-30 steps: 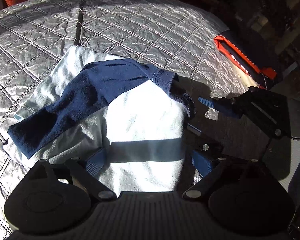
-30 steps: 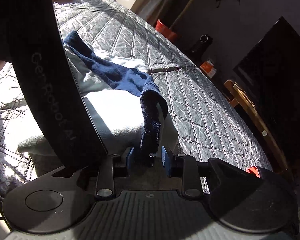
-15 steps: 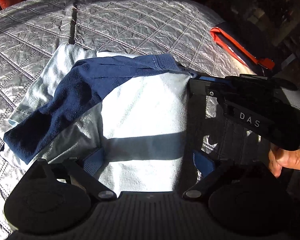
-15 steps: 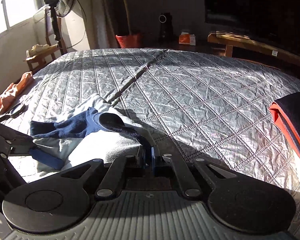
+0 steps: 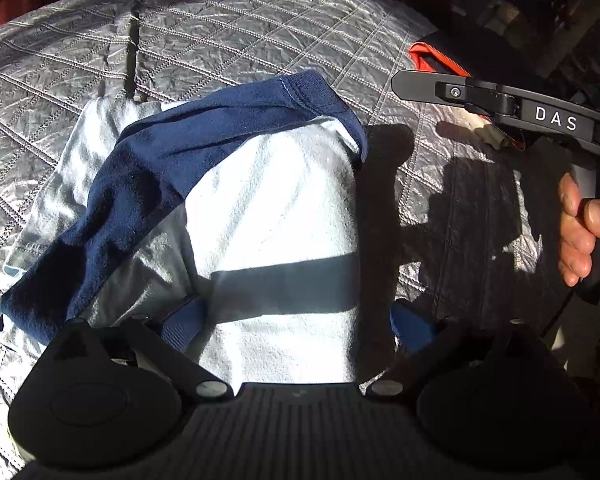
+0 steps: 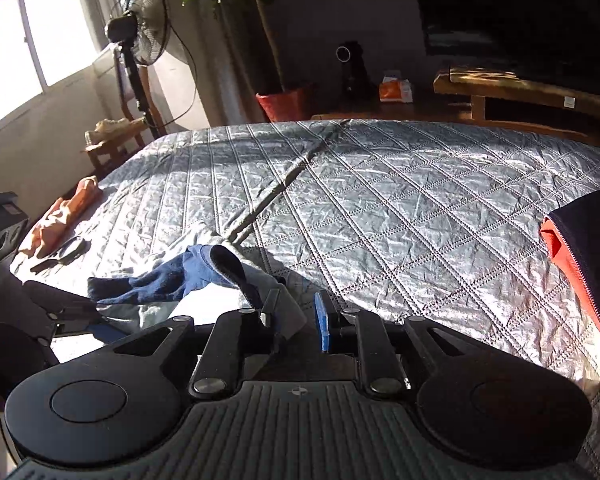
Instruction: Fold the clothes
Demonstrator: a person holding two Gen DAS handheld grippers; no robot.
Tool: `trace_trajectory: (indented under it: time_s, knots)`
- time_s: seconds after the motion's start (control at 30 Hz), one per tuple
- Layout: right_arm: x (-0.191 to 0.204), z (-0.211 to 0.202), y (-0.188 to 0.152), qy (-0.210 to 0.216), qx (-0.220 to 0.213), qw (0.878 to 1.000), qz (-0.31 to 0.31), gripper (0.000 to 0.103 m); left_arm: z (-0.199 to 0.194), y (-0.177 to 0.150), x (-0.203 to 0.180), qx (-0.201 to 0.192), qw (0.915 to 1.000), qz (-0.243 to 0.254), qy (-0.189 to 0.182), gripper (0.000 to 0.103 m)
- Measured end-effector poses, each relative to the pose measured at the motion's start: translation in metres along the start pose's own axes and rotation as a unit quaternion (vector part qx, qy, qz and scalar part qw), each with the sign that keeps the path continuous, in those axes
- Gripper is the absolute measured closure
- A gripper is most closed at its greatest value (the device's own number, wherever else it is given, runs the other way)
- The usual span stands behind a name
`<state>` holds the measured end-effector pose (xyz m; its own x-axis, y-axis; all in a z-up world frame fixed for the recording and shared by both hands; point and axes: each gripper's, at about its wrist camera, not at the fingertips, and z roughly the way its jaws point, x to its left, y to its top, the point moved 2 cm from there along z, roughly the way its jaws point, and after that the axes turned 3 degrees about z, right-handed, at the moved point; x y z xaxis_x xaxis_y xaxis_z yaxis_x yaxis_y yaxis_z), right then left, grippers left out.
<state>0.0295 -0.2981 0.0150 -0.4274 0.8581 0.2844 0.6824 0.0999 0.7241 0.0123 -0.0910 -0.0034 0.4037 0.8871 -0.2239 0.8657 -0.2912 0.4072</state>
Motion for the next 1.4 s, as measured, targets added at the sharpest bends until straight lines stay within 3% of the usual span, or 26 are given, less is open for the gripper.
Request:
trace_trajectory:
  time_s: [0.17,0.23,0.3,0.33,0.4,0.43,0.47,0.5,0.6,0.63,0.73,0.8,0.83,0.97,1.07,1.2,1.27,1.4]
  knots:
    - [0.008,0.016,-0.011,0.029,-0.003,0.999,0.013,0.078,0.001,0.001,-0.001,-0.001,1.0000,0.004,-0.001,0.003]
    - [0.014,0.021,-0.011,0.040,0.000,0.999,0.005,0.065,0.002,0.001,-0.001,0.000,1.0000,0.007,-0.001,0.003]
    - [0.014,0.027,-0.010,0.004,0.003,1.000,-0.020,0.071,0.002,0.001,-0.001,0.002,1.0000,0.009,-0.003,0.003]
    - [0.011,0.029,-0.008,-0.024,0.000,0.999,-0.026,0.080,0.002,0.001,-0.001,0.003,0.9999,0.010,-0.004,0.003]
    - [0.000,0.027,-0.003,-0.056,-0.018,0.998,-0.011,0.086,0.002,0.001,0.000,0.004,0.9999,0.014,-0.004,0.003]
    - [-0.008,0.026,0.000,-0.102,-0.034,0.994,-0.002,0.092,0.002,0.001,-0.001,0.004,0.9999,0.016,-0.004,0.003]
    - [-0.015,0.026,0.002,-0.136,-0.039,0.990,0.008,0.092,0.003,0.001,-0.001,0.004,0.9998,0.018,-0.003,0.003]
    - [-0.022,0.025,0.003,-0.139,-0.041,0.989,0.024,0.092,0.003,0.001,-0.002,0.003,0.9998,0.020,-0.003,0.003]
    - [-0.021,0.010,0.006,-0.094,-0.065,0.992,0.043,0.090,0.003,0.001,-0.002,0.003,0.9997,0.023,-0.002,0.003]
    - [-0.014,0.003,0.006,-0.046,-0.076,0.995,0.037,0.086,0.003,0.002,-0.002,0.003,0.9997,0.023,-0.002,0.003]
    - [0.014,0.005,0.007,0.009,-0.054,0.998,-0.009,0.061,0.004,0.003,-0.002,0.004,0.9997,0.022,-0.002,0.003]
    - [0.016,0.023,0.005,-0.005,-0.025,1.000,-0.017,0.063,0.004,0.002,-0.002,0.004,0.9997,0.022,-0.002,0.003]
    - [0.016,0.032,0.005,-0.013,-0.010,1.000,-0.020,0.075,0.004,0.002,-0.002,0.004,0.9997,0.024,-0.001,0.003]
    - [-0.001,0.052,0.009,-0.128,-0.030,0.991,0.022,0.075,0.004,0.001,-0.003,0.002,0.9995,0.031,0.001,0.003]
    - [-0.020,0.035,0.013,-0.102,-0.074,0.988,0.090,0.075,0.004,0.001,-0.002,0.003,0.9995,0.031,-0.003,0.003]
    - [0.001,0.016,0.000,-0.054,-0.047,0.997,-0.009,0.067,0.004,0.002,0.000,0.006,0.9996,0.026,-0.013,0.003]
    - [0.008,0.011,-0.012,-0.051,-0.023,0.998,-0.026,0.065,0.003,0.002,0.000,0.007,0.9995,0.026,-0.015,0.003]
    - [0.011,0.007,-0.030,-0.032,-0.020,0.999,0.001,0.068,0.004,0.001,-0.002,0.006,0.9995,0.029,-0.013,0.003]
